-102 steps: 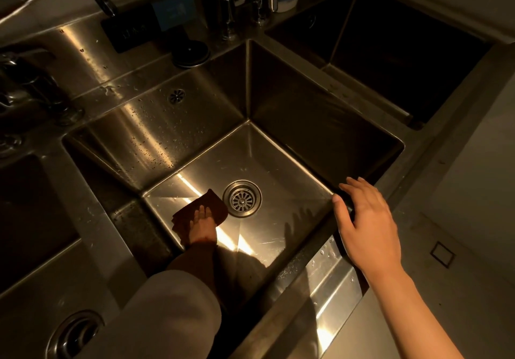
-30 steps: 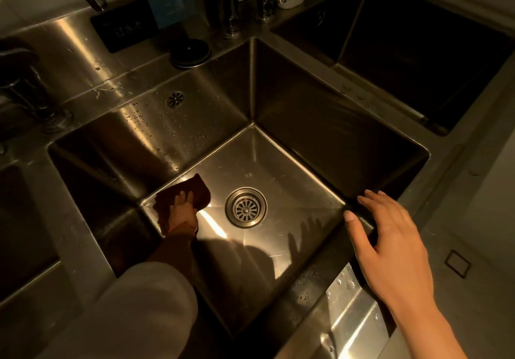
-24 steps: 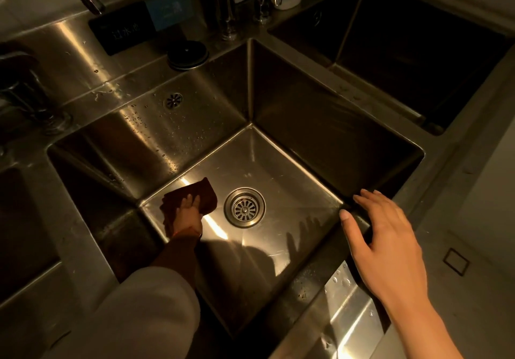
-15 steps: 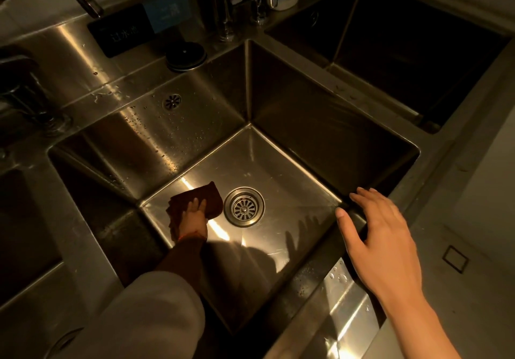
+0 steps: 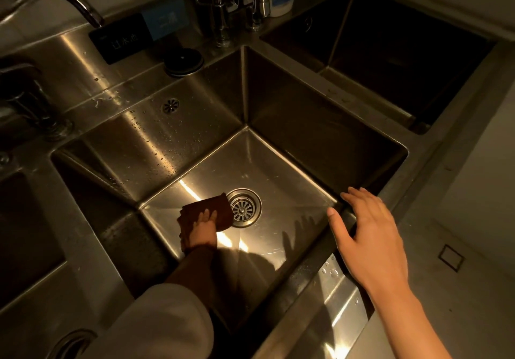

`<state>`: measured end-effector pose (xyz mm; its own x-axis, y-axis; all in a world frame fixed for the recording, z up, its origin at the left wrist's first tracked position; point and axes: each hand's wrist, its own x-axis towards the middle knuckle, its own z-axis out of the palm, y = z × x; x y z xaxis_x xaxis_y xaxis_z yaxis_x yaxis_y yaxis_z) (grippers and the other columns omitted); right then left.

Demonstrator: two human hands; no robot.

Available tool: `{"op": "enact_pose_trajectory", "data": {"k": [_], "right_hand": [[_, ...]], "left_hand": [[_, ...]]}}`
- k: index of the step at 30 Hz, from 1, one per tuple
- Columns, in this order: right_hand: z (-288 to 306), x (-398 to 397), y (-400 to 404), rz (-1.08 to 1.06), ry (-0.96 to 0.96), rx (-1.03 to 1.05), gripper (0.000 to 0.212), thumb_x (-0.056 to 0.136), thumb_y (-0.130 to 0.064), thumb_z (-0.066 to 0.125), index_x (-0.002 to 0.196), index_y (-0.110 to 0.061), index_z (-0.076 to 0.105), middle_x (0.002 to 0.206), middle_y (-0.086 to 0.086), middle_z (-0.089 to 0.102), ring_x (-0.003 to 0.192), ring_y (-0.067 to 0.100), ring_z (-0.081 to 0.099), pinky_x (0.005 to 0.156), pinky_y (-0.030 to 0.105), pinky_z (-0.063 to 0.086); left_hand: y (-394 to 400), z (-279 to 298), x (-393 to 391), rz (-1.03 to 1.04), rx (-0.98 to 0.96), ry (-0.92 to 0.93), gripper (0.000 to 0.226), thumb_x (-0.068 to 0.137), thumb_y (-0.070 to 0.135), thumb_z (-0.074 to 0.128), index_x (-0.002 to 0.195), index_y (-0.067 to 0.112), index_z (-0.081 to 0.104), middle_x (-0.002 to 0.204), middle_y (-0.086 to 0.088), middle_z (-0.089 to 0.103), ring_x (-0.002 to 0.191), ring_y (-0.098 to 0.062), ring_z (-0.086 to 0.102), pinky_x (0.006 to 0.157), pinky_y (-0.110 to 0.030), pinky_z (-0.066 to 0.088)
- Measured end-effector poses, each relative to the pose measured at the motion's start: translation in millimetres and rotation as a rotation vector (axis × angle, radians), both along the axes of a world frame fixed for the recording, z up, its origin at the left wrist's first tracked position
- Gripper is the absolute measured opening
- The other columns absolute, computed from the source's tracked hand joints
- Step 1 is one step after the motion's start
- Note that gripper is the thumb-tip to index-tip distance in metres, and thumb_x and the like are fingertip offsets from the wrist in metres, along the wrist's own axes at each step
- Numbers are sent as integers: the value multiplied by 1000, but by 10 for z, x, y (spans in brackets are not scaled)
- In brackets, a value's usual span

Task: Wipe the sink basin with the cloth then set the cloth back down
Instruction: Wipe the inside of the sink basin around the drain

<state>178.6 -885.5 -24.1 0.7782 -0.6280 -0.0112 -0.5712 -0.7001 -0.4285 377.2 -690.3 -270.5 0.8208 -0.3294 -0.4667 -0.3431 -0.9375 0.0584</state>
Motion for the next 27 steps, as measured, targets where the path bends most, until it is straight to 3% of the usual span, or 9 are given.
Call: {"op": "enact_pose_trajectory", "data": {"k": [12,23,27], "right_hand": [[3,4,-14,-1,23,3,49,91,-44,43,131,-16,49,141,3,47,136,17,32,114,35,19],[39,-2,-1,-13,21,25,46,92,-41,45,130,-17,50,141,4,47,136,18,32,114,38,22],[72,-15,14,-6,15,35,44,92,-38,47,130,-14,50,140,6,47,136,20,32,115,40,23]], "left_hand": [[7,238,34,-4,-14,-11,44,101,11,33,144,17,37,146,-7,41,134,-25,44,111,-37,38],[-48,606,-38,60,-129,-28,36,102,23,39,135,19,50,136,-6,54,125,-24,53,106,-37,44],[-93,743,-93,21,-135,-98,34,101,17,37,134,17,48,133,-6,55,122,-24,55,102,-34,46]]}}
